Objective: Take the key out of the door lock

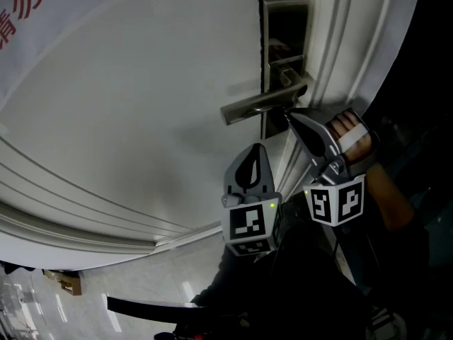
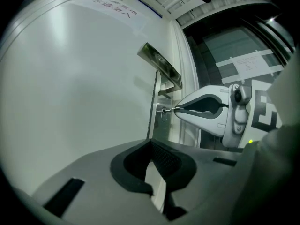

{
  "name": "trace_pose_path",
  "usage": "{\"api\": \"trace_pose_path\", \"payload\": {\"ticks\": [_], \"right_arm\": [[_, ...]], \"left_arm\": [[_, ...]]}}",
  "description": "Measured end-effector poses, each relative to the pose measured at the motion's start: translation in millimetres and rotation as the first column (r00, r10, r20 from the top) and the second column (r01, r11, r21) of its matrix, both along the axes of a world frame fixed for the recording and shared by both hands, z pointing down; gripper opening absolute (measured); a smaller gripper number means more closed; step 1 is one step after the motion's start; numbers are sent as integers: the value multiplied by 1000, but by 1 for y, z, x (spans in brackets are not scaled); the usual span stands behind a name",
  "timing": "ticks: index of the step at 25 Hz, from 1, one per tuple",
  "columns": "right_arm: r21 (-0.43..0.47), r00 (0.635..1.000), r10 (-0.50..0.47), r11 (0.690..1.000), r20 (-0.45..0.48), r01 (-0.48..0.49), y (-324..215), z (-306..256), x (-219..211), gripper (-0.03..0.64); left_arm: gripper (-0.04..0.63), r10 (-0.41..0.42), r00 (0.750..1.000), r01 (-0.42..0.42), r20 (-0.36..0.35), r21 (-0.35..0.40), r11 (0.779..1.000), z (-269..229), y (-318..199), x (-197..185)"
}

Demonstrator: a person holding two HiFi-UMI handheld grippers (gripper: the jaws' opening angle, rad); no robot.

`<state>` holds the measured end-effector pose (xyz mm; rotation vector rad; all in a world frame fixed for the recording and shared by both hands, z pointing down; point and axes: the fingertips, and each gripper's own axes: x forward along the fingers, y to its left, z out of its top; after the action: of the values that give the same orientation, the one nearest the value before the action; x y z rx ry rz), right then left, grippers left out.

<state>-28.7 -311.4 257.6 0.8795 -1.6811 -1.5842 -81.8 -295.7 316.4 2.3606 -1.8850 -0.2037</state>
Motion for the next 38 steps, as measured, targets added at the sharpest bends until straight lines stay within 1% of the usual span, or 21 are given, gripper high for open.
{"api": "trace_pose_path", "payload": {"ticks": [4,7,10,14,20,23,38], "right_arm": [[-4,1000,2,1000,6,-2,1,1,1,11],[-3,1000,-1,1000,9,1,1,1,2,11],[-1,1000,-1,1000,11,1,1,0,2,11],[2,1000,-3,1000,12,3,1,1,1,11],[8,1000,-8,1000,11,8,1,1,2,11],[11,1000,-7,1000,12,7,1,1,2,11],[17,1000,-1,1000,8,1,3,2,2,11]], "left_arm": [[-2,12,1000,-12,-13,1,1000,-4,6,7],[0,6,1000,-6,-22,-6,1000,-4,8,6],[0,-11,1000,11,-12,-22,1000,1,8,2],[-2,2,1000,-2,-13,-16,1000,1,8,3],[0,-3,1000,3,-3,-22,1000,3,6,2],[-1,-1,1000,1,-12,-25,1000,4,5,2],[-1,7,1000,-7,-9,-16,1000,3,6,3]]}}
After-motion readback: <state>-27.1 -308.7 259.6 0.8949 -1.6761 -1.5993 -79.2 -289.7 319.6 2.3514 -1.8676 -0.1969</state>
